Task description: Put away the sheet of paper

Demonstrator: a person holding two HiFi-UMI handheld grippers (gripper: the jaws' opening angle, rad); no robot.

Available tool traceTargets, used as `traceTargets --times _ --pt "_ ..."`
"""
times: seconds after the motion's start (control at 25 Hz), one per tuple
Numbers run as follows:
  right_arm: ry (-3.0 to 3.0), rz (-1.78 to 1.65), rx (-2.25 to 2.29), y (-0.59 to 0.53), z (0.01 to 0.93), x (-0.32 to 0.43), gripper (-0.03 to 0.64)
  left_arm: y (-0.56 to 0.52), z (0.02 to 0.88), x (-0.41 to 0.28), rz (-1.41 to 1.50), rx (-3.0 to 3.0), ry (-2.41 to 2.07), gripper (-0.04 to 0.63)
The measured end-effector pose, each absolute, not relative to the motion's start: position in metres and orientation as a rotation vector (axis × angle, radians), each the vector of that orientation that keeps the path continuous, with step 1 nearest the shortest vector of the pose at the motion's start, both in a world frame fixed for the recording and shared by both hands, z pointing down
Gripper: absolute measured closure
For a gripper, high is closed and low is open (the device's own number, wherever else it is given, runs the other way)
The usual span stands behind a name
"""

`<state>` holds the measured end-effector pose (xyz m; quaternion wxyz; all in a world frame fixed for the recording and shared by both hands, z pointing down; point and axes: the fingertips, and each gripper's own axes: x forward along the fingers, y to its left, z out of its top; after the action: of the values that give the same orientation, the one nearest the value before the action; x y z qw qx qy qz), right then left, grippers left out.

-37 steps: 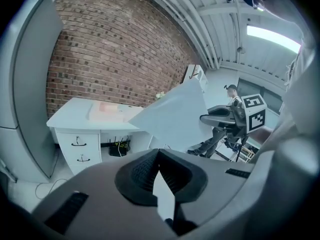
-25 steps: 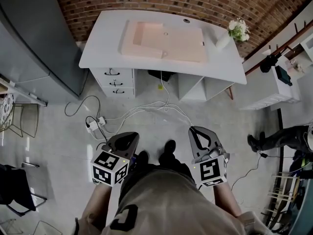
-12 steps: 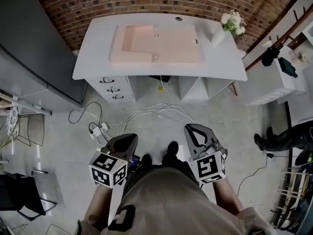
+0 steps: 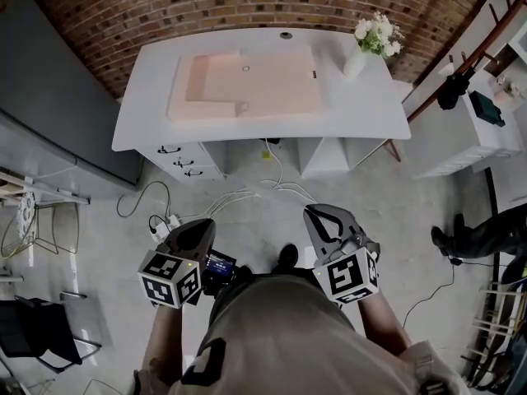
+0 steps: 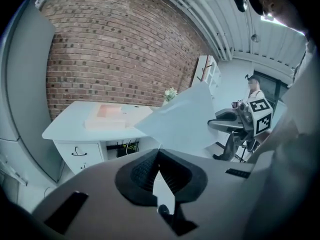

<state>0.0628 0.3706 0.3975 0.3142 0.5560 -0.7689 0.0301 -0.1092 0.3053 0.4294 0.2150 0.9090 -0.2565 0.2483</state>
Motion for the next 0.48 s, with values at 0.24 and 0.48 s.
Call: traceTargets --times 0.24,0.48 --pt "-2.061 0.064 1.421 0.367 0.399 0.093 0.594 0.293 0.431 -0.087 0.703 2.517 -0.797 0.581" --pt "-2.09 0.063 1.398 0.37 0.403 0.127 0.594 0.283 0.44 -0.056 0.772 2.538 -0.879 0.581"
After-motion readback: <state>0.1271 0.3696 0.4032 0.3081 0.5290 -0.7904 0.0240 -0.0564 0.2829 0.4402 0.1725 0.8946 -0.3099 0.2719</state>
